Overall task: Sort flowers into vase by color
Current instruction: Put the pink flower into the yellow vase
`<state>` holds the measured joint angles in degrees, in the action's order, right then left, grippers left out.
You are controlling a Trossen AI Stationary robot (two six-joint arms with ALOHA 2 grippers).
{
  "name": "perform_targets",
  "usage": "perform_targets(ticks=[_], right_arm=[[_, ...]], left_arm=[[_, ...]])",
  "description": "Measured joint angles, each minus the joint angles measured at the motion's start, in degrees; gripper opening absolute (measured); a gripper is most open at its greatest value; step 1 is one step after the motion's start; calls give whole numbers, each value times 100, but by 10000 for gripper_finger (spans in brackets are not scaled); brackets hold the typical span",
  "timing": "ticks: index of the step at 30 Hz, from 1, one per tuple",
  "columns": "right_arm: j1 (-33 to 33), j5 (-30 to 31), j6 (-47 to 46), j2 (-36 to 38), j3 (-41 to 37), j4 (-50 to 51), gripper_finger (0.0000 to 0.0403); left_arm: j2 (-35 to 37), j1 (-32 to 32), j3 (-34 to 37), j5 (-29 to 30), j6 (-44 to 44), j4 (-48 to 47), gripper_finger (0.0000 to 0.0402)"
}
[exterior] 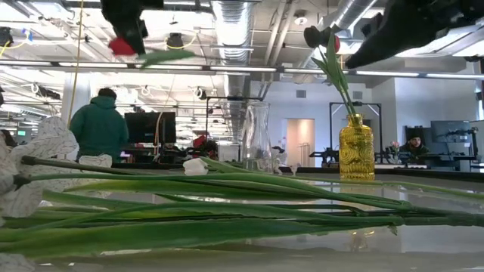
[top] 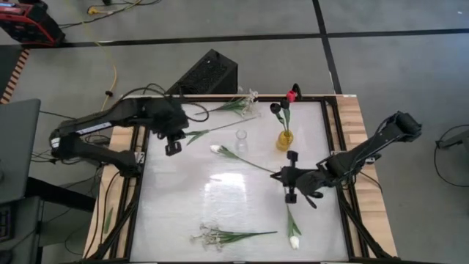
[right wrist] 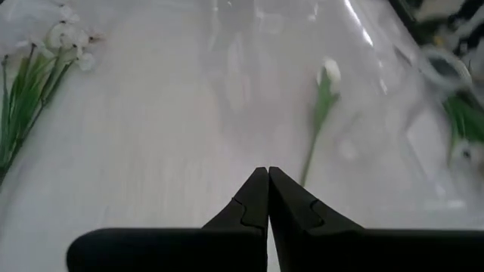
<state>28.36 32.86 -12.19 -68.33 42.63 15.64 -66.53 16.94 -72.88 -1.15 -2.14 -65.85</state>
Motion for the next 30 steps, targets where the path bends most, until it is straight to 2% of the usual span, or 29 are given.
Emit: perform_targets(ticks=[7,13,16,18,22,26,30], right_arm=[[0,0,1965,-624,6,-1819,36],[-43,192,3060,-1233,730,-1906,36],[-74,547,3509,-1639,1297,-1594,36],[-77,988,3780,-1952,1745,-1276,41],[-118,1737,4502,-2627,2657,-696,66],[-276,1855,4579,-3225,3535,-141,99],[-541,1739,4080,-3699,4100,542,141]], left_arm=[[206,-737,0,22,1021,188,16],[31,-1393,2,30,2030,271,16],[-125,-1782,2,264,2426,293,16],[-296,-2002,2,497,2738,299,16],[-625,-2311,2,524,3296,354,16],[-942,-2619,2,435,3560,366,16],[-1158,-2932,2,537,3605,410,16]])
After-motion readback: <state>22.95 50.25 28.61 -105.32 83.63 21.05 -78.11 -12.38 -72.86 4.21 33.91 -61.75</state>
